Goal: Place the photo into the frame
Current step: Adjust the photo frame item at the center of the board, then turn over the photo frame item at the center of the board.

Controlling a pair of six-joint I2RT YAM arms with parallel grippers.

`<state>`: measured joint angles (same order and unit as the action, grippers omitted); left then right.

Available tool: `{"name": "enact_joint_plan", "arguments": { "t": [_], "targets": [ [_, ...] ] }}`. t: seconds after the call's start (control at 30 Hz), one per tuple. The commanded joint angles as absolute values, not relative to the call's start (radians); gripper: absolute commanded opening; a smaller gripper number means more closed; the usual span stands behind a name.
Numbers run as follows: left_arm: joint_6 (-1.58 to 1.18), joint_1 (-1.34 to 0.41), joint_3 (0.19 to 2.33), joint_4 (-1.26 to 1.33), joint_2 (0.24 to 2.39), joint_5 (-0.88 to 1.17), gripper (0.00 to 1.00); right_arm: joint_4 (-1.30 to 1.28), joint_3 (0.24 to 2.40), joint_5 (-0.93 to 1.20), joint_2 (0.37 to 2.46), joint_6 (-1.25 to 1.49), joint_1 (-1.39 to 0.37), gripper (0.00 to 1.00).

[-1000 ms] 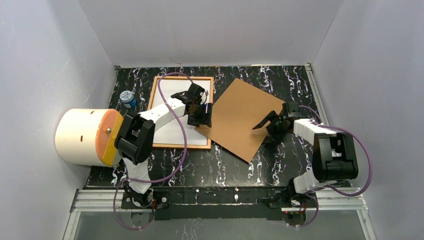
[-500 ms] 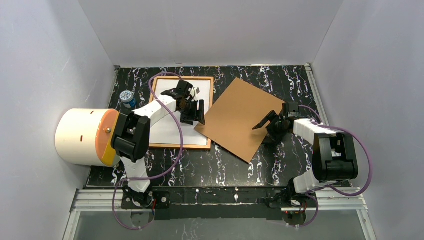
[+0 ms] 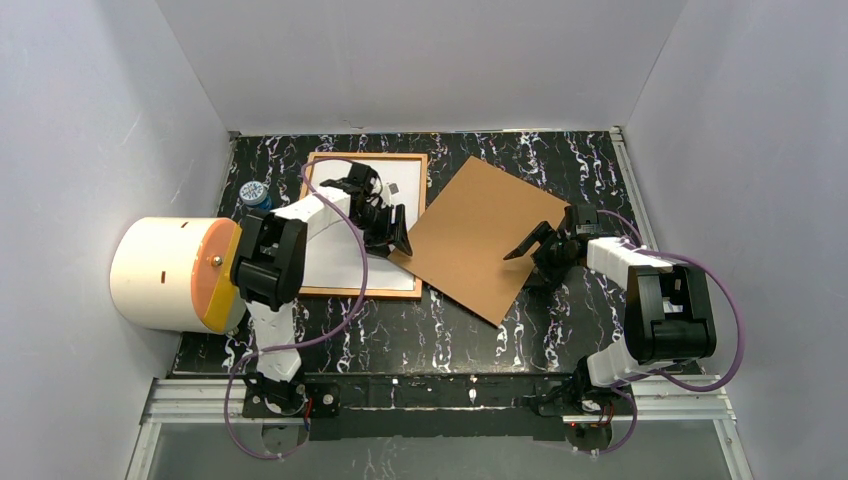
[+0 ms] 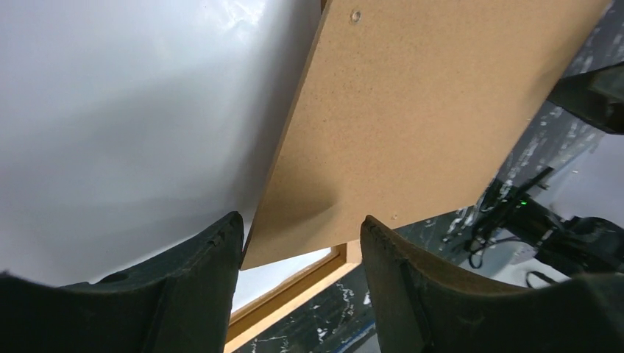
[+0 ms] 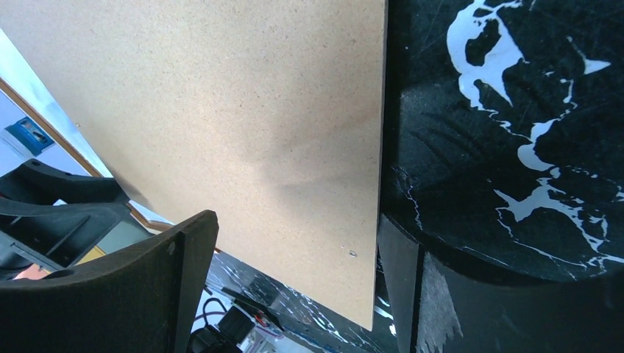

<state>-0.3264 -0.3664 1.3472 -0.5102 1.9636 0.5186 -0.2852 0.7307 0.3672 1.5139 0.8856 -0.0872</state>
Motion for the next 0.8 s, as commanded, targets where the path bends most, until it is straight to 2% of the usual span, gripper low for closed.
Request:
{"name": "enact_joint_plan", "arguments": {
  "t": [0.0, 0.2, 0.33, 0.6, 0.77],
  "targets": [
    [-0.361, -0.357, 1.402, -0.538, 1.957, 0.736, 0.54, -0.350, 0.682, 0.324, 1.556, 0.852, -0.100, 0.89],
    [-0.413, -0.339, 1.420, -0.520, 1.945, 0.819, 0.43, -0.345, 0.671, 0.328, 1.559, 0.851, -0.100, 0.89],
    [-0.471, -0.332, 1.407, -0.437, 1.918, 0.845, 0.40, -0.339, 0.670, 0.332, 1.561, 0.851, -0.100, 0.89],
    [-0.736, -0.333, 1.285, -0.043, 1.845, 0.958, 0.40, -0.325, 0.669, 0.340, 1.576, 0.846, -0.100, 0.88],
    [-0.784, -0.337, 1.253, 0.056, 1.836, 0.990, 0.41, -0.318, 0.670, 0.343, 1.589, 0.839, -0.100, 0.89]
  ]
}}
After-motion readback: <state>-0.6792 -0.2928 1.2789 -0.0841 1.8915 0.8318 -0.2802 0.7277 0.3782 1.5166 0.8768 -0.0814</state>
